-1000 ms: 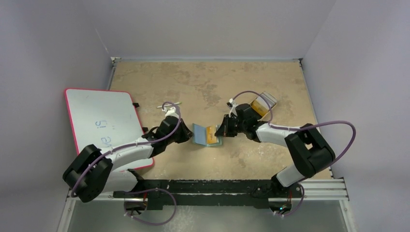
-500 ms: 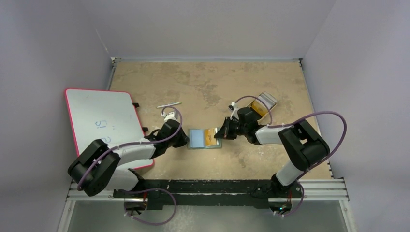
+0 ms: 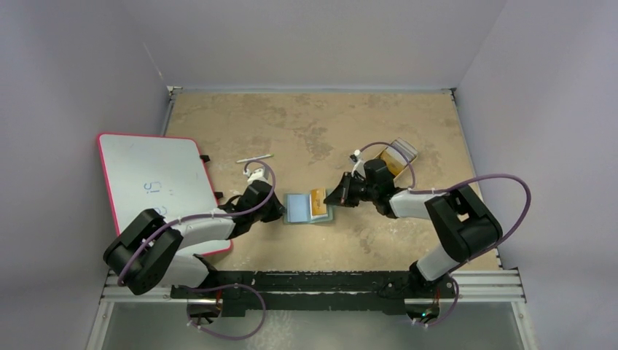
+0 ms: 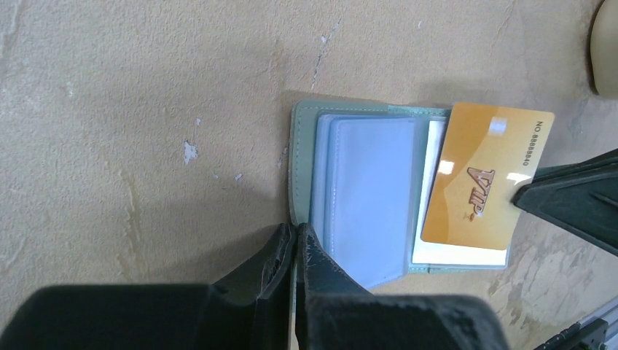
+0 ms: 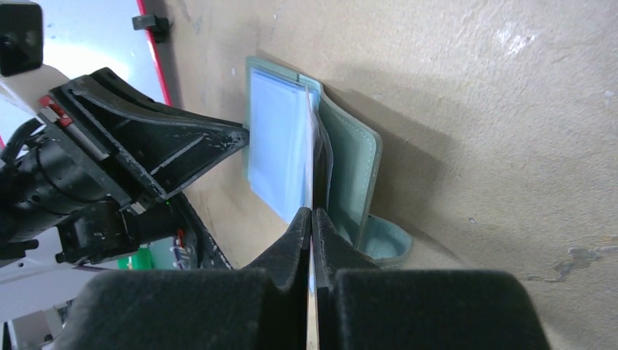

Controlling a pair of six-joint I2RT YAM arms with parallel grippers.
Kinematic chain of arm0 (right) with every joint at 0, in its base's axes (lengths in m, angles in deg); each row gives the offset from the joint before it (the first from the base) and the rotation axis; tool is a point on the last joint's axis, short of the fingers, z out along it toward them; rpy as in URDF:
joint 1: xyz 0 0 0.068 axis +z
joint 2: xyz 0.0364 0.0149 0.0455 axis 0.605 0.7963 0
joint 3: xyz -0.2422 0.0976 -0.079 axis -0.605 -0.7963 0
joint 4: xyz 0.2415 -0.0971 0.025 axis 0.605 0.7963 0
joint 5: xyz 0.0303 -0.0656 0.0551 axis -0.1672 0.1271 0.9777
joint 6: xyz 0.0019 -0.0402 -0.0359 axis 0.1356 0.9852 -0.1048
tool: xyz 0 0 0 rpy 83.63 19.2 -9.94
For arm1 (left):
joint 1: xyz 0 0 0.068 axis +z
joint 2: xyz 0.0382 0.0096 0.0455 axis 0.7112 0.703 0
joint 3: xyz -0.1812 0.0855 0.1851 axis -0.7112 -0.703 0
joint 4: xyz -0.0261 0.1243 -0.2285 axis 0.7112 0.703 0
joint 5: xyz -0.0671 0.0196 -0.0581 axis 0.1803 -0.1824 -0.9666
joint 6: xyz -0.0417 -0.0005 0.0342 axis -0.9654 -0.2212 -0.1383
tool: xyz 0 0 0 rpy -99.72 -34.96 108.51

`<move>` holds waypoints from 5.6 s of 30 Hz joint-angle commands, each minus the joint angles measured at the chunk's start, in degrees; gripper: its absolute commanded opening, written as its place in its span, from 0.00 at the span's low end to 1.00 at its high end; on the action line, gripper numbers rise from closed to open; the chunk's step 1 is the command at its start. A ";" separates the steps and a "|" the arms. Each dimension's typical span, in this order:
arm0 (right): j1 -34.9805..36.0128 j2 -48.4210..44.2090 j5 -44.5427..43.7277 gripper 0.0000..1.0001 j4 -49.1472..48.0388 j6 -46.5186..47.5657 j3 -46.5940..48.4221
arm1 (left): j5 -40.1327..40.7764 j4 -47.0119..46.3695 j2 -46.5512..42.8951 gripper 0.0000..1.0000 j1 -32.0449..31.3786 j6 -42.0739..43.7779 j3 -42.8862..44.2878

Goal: Put the credit cards into the card holder
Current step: Insert the credit card into the card holder.

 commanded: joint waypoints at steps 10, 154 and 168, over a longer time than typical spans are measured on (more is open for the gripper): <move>-0.36 2.82 2.98 0.00 -9.59 -3.26 -0.46 | -0.20 -1.99 -0.12 0.00 0.07 0.07 -1.09; 12.50 3.68 -18.97 0.16 -3.15 -2.71 0.56 | -8.77 -6.19 -1.73 0.34 0.11 -7.78 7.24; 12.53 2.77 -18.97 0.16 -1.90 -2.40 0.63 | -6.53 -6.83 0.98 0.35 0.08 -5.89 5.72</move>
